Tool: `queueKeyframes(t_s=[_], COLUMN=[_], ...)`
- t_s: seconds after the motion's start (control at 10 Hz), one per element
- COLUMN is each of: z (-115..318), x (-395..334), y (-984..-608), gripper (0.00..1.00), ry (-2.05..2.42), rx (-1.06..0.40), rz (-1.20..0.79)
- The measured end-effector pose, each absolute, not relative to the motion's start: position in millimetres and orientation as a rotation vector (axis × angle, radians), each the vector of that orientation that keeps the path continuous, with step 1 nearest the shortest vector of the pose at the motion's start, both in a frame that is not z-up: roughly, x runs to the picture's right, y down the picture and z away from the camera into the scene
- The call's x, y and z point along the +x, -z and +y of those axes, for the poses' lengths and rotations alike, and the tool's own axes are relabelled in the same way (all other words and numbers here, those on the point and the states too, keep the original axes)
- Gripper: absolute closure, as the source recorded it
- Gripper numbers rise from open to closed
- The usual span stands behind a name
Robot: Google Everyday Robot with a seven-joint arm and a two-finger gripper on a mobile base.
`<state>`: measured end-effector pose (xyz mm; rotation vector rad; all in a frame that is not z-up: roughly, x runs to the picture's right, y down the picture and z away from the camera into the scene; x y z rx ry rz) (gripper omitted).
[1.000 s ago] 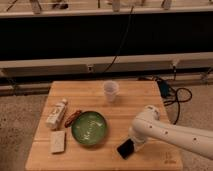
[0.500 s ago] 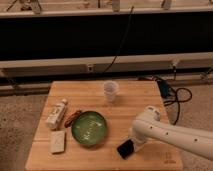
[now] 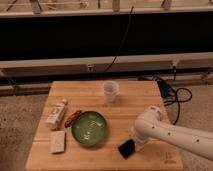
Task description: Place the eraser in the ceramic cup
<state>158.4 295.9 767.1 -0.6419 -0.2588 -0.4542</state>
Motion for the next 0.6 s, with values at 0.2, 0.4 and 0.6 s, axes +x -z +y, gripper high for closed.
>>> queueKeyframes(t_s=[0.2,0.4,0.6], z=[295.6,296.0,296.2], x=[159.3,159.7,160.3], y=[-766.5,-766.1,-765.1], gripper=[0.99,0.99,0.99], ry=[0.455,0.456,0.457], rx=[-0.638,-0.637,-0.635], rz=[-0.261,-0.262,-0.263])
